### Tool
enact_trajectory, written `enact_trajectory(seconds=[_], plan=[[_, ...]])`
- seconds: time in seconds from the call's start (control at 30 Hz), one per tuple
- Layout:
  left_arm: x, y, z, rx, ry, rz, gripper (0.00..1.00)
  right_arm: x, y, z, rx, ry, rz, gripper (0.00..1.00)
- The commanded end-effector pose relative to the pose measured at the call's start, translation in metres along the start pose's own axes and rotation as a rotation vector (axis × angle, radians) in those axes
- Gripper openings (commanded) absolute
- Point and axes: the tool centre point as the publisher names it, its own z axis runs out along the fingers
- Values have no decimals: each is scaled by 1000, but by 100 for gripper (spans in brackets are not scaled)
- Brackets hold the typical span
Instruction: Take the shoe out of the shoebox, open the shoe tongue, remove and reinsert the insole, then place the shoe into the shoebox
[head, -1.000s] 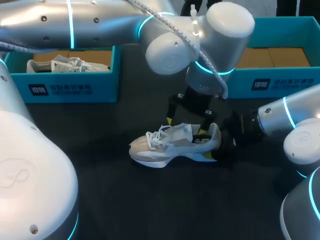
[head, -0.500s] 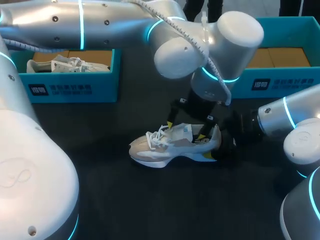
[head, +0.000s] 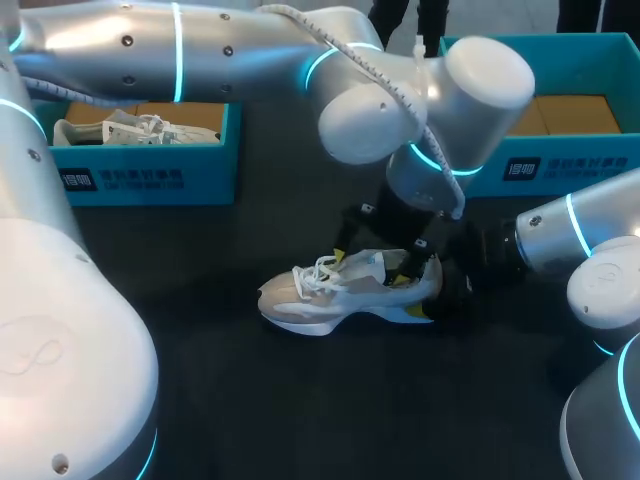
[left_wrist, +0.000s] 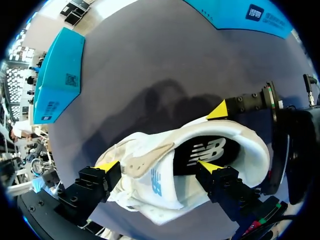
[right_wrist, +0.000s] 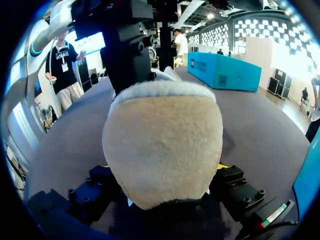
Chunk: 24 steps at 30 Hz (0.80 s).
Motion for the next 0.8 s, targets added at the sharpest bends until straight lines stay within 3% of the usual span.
enact_trajectory(seconds=[0.03, 0.4, 0.8], plan=[[-3, 4, -5, 20, -46, -17, 100, -1, 0, 4, 3, -1, 1, 0], [-21, 15, -13, 51, -116, -78, 100, -1, 0, 4, 3, -1, 1, 0], [-39, 23, -21, 46, -89, -152, 100, -1, 0, 4, 3, -1, 1, 0]])
